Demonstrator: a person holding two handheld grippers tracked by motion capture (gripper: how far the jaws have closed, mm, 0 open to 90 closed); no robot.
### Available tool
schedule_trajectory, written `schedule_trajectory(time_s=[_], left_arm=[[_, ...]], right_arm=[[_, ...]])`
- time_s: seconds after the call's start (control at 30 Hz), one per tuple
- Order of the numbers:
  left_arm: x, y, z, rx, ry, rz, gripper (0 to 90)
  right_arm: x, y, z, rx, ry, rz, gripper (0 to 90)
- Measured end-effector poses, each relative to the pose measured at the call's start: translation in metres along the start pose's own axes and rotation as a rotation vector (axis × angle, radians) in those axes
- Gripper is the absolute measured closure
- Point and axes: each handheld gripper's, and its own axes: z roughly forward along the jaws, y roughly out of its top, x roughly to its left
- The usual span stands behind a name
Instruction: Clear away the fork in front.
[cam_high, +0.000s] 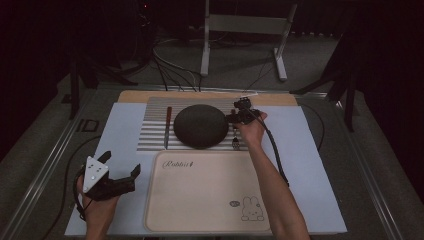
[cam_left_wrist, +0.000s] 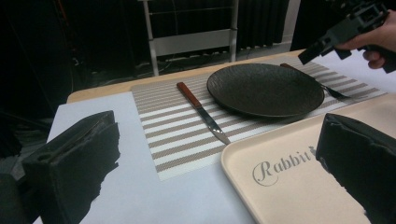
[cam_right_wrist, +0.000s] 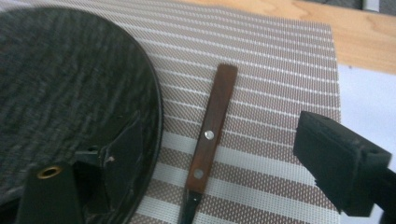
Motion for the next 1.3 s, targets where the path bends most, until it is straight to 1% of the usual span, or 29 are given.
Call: schedule_trajectory(time_s=[0.07,0.17,0.23,0.27,0.3,0.33,0.37,0.4,0.43,0.47,0.5,0.53,0.57,0.63,0.67,0.7,0.77,0.87,0.9,1.03,1.07,1.1,1.2,1.23,1.3], left_arm=[[0.0,0.0,0.0,-0.001,-0.001,0.001,0.1],[0.0,0.0,0.0,-0.001,-0.002,-0.001,0.1],[0.0,0.0,0.0,0.002,-0.003,0.001,0.1],[0.0,0.0,0.0,0.002,-0.003,0.002,0.1],[0.0,0.0,0.0,0.002,-0.003,0.003,0.1],[0.0,0.0,0.0,0.002,-0.003,0.003,0.1],[0.0,0.0,0.0,0.001,-0.004,0.003,0.1],[-0.001,0.0,0.0,0.002,-0.003,0.003,0.1],[-0.001,0.0,0.001,0.003,-0.004,0.003,0.1],[-0.001,0.0,0.001,0.004,-0.004,0.004,0.1],[-0.001,0.0,0.0,0.004,-0.004,0.006,0.1],[-0.001,0.0,0.0,0.003,-0.005,0.006,0.1],[-0.001,0.0,0.0,0.004,-0.004,0.006,0.1],[-0.001,0.0,0.001,0.003,-0.004,0.003,0.1],[-0.001,0.0,0.001,0.005,-0.003,0.002,0.1],[-0.001,0.0,0.001,0.005,-0.003,0.002,0.1],[-0.001,0.0,0.0,0.004,-0.003,0.004,0.1],[-0.001,0.0,0.0,0.005,-0.003,0.003,0.1],[-0.001,0.0,0.0,0.005,-0.003,0.003,0.1],[-0.001,0.0,0.0,0.006,-0.001,0.002,0.1],[-0.001,0.0,0.001,0.007,-0.001,0.003,0.1],[-0.001,0.0,0.001,0.007,-0.001,0.003,0.1],[-0.001,0.0,0.001,0.006,-0.001,0.005,0.1],[-0.001,0.0,0.001,0.009,-0.001,0.009,0.1],[-0.001,0.0,0.002,0.01,-0.001,0.009,0.1]], right_arm=[[-0.001,-0.001,0.003,0.01,-0.016,0.014,21.9],[-0.001,-0.003,0.006,0.022,-0.025,0.023,25.3],[-0.002,-0.005,0.01,0.039,-0.033,0.029,32.5],[-0.002,-0.006,0.011,0.045,-0.025,0.028,36.4],[-0.001,-0.007,0.012,0.059,-0.016,0.021,39.1],[-0.001,-0.007,0.012,0.059,-0.016,0.021,39.1],[0.0,-0.008,0.013,0.069,-0.016,0.007,42.0],[0.001,-0.009,0.014,0.073,-0.019,-0.005,45.8],[0.002,-0.01,0.016,0.095,0.006,-0.022,52.3],[0.003,-0.011,0.017,0.108,0.008,-0.028,54.6],[0.003,-0.012,0.018,0.116,0.008,-0.031,57.2],[0.003,-0.012,0.018,0.116,0.008,-0.031,57.2],[0.003,-0.013,0.018,0.13,0.016,-0.027,62.1],[0.003,-0.013,0.018,0.138,0.016,-0.025,63.6],[0.004,-0.011,0.017,0.159,0.014,-0.035,70.0],[0.004,-0.011,0.017,0.159,0.014,-0.035,70.0],[0.006,-0.009,0.015,0.203,0.021,-0.063,74.6],[0.005,-0.006,0.014,0.256,0.038,-0.056,76.1],[0.004,-0.006,0.014,0.265,0.042,-0.057,76.1],[0.004,-0.006,0.013,0.276,0.047,-0.064,76.7],[0.005,-0.005,0.012,0.288,0.043,-0.089,77.8],[0.005,-0.006,0.012,0.293,0.044,-0.091,77.9],[0.004,-0.006,0.011,0.289,0.048,-0.091,78.0],[0.002,-0.011,0.008,0.252,0.042,-0.075,78.0],[0.0,-0.013,0.005,0.21,0.041,-0.079,78.0]])
